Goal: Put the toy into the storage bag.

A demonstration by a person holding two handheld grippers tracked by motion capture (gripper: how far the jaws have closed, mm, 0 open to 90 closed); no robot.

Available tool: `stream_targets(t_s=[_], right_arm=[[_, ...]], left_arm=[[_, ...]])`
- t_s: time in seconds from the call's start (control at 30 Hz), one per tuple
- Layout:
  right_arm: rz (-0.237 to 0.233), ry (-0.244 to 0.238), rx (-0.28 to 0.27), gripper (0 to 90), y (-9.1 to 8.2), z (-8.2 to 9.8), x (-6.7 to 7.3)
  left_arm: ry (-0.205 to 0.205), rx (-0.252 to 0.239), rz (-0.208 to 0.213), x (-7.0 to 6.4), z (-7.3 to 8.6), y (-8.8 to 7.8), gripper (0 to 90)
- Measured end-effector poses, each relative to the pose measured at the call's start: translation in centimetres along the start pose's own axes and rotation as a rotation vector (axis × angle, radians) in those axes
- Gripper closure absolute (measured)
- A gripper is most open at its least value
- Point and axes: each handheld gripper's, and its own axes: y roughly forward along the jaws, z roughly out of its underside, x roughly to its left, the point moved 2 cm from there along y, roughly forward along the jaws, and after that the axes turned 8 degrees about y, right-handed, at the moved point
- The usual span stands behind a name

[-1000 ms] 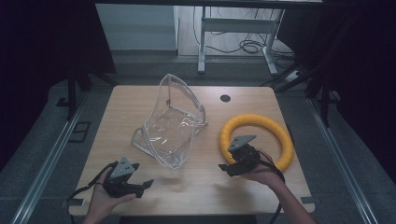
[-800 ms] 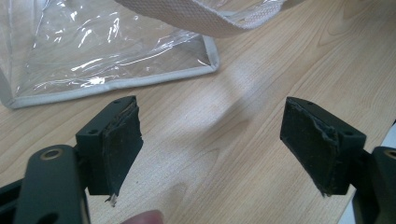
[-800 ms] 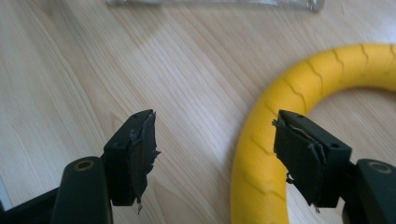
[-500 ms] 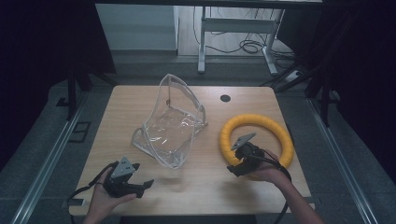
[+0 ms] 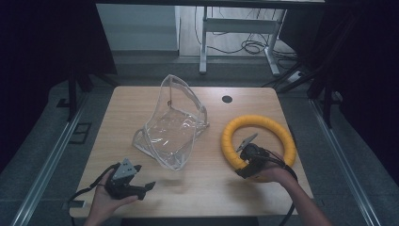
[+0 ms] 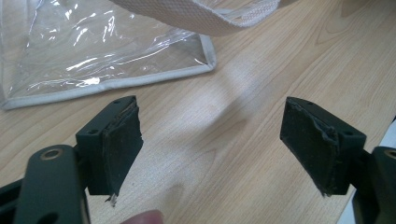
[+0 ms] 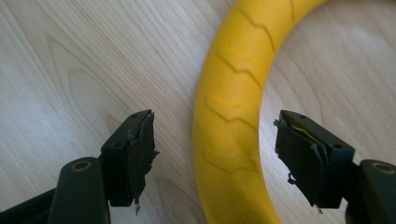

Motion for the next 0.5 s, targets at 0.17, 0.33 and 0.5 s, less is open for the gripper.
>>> stream_targets(t_s=[0.17, 0.33, 0.5], right_arm=[[-0.002, 0.001, 0.056, 28.1, 0.8, 0.6, -0.6], [-0.009, -0.017, 0.109, 30.8, 1.7, 1.3, -0.7], [-0.001, -0.033, 0.127, 33.6, 2.2, 1.4, -0.7]], left_arm=[[0.0, 0.0, 0.001, 0.0, 0.0, 0.0, 20.5], [0.0, 0.003, 0.001, 0.0, 0.0, 0.0, 20.4], [0.001, 0.003, 0.0, 0.0, 0.0, 0.1, 20.5]])
